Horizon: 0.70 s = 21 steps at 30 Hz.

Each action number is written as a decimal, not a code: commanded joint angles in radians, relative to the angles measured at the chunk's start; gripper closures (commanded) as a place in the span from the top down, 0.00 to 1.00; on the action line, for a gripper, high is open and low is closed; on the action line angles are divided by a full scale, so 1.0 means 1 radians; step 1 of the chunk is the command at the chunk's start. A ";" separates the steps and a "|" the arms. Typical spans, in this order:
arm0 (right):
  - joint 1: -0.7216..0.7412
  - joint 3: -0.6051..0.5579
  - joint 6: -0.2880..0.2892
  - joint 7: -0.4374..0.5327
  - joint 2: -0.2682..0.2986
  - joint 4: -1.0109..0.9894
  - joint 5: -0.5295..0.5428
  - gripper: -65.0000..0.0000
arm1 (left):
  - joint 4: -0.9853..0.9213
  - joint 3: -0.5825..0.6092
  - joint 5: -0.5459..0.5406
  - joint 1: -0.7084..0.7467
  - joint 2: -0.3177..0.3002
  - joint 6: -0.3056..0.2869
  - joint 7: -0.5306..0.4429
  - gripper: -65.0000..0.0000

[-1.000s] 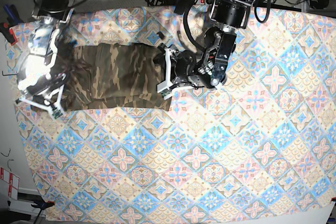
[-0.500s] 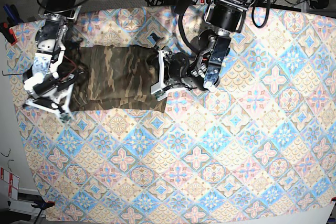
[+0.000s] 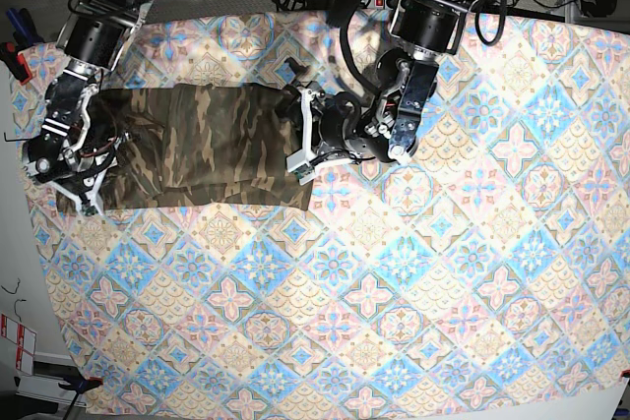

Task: Fold the T-shirt properly
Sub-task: 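Grasp the strip's other end with the right gripper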

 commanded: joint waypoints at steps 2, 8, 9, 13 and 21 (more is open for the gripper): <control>0.049 0.033 -0.001 0.018 0.018 0.019 -0.001 0.59 | 0.007 0.000 0.020 0.000 -0.004 -0.001 0.039 0.49; 0.118 0.263 -0.001 0.030 0.035 0.010 -0.001 0.86 | 0.007 0.003 0.023 0.000 -0.004 -0.001 0.040 0.49; 0.119 0.275 -0.001 0.030 0.053 -0.004 -0.001 0.88 | 0.007 0.005 0.026 -0.002 -0.004 -0.001 0.040 0.49; 0.121 0.298 -0.001 0.104 0.098 -0.147 -0.001 0.88 | 0.038 0.005 0.028 -0.006 -0.007 -0.001 0.040 0.49; 0.142 0.316 -0.001 0.277 0.101 -0.446 0.005 0.88 | 0.167 0.006 0.023 0.000 -0.056 -0.001 0.116 0.49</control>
